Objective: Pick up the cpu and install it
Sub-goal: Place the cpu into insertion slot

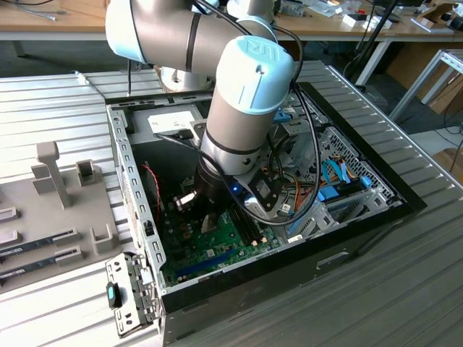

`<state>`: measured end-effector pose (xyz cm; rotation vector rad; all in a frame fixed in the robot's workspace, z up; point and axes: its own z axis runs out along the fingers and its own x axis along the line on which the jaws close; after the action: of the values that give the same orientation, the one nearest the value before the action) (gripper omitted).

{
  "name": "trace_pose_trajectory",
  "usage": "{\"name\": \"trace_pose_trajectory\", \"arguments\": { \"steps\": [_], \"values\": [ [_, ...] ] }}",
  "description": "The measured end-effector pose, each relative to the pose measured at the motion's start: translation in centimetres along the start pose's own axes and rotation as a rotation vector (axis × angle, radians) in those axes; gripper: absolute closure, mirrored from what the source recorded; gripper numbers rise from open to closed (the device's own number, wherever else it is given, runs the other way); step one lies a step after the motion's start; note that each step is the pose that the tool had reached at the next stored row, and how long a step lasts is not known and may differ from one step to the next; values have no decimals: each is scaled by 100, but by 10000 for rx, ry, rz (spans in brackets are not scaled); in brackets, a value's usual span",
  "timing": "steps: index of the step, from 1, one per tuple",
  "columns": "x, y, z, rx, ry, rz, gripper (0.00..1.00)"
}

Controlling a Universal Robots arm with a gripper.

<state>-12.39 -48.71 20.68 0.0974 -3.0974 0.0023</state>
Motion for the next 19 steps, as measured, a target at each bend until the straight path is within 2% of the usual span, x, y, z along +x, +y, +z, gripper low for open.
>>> {"name": "trace_pose_trajectory", "arguments": {
  "steps": [2, 10, 11, 12, 13, 14, 15, 16, 19],
  "values": [
    [-23, -2, -1, 1, 6, -12, 62],
    [4, 0, 0, 1, 6, -19, 62],
    [4, 0, 0, 1, 6, -20, 60],
    [4, 0, 0, 1, 6, -20, 54],
    [4, 0, 0, 9, 5, -20, 54],
    [5, 0, 1, 91, 11, -15, 54],
    [4, 0, 1, 301, 24, -6, 54],
    [3, 0, 1, 367, 29, -4, 54],
    [3, 0, 0, 378, 31, -4, 54]
  ]
}}
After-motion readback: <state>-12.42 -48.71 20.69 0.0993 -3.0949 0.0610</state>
